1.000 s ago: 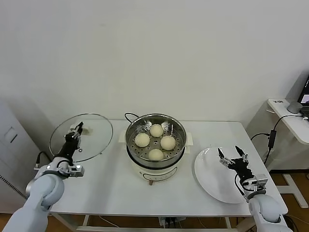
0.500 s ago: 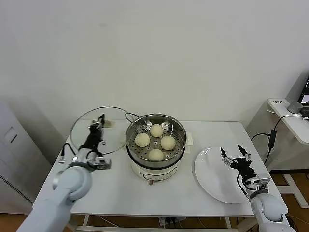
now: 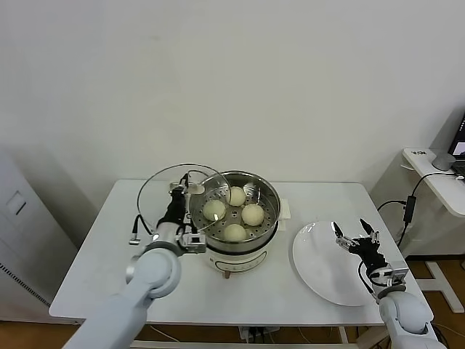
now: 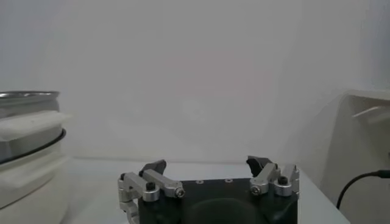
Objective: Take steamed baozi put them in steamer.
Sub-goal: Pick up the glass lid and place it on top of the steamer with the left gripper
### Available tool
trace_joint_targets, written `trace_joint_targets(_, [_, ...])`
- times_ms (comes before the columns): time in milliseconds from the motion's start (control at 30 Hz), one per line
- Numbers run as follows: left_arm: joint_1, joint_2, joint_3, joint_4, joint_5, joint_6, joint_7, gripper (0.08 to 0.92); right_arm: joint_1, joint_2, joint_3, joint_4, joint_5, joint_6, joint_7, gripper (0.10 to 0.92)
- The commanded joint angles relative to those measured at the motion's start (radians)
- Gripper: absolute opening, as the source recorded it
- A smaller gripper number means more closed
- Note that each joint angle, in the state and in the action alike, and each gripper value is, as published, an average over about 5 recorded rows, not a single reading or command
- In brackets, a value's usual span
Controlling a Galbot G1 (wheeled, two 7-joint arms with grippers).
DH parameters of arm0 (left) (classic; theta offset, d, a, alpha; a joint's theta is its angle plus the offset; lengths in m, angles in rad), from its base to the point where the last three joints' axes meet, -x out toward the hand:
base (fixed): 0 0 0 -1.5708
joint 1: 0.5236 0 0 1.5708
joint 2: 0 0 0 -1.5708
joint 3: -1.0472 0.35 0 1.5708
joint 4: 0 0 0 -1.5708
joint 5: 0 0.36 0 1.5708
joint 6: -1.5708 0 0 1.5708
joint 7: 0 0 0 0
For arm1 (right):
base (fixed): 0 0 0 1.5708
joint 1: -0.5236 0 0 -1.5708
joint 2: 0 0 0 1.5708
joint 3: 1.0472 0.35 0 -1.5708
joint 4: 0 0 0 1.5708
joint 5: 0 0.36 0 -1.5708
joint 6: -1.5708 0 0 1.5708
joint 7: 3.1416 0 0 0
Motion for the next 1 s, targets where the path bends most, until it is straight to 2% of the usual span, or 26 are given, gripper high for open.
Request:
trace_joint_targets(33, [-0.038, -0.111, 0.073, 0.047, 0.087, 0.056, 0.045, 0.111, 0.0, -0.002, 0.002, -0.004, 0.0, 0.002, -0.001, 0.823])
trace_joint_targets(433, [-0.07, -0.213, 0.121, 0.127, 0.166, 0.063, 0.027, 0.111, -0.008, 0.003, 0.011, -0.002, 0.002, 0.004, -0.006, 0.823])
trace_joint_targets(1000, [-0.079, -0.319, 0.162, 0.186, 0.182, 0.076, 0.004, 0.111, -0.01, 0.009, 0.019, -0.016, 0.002, 0.007, -0.013, 0.823])
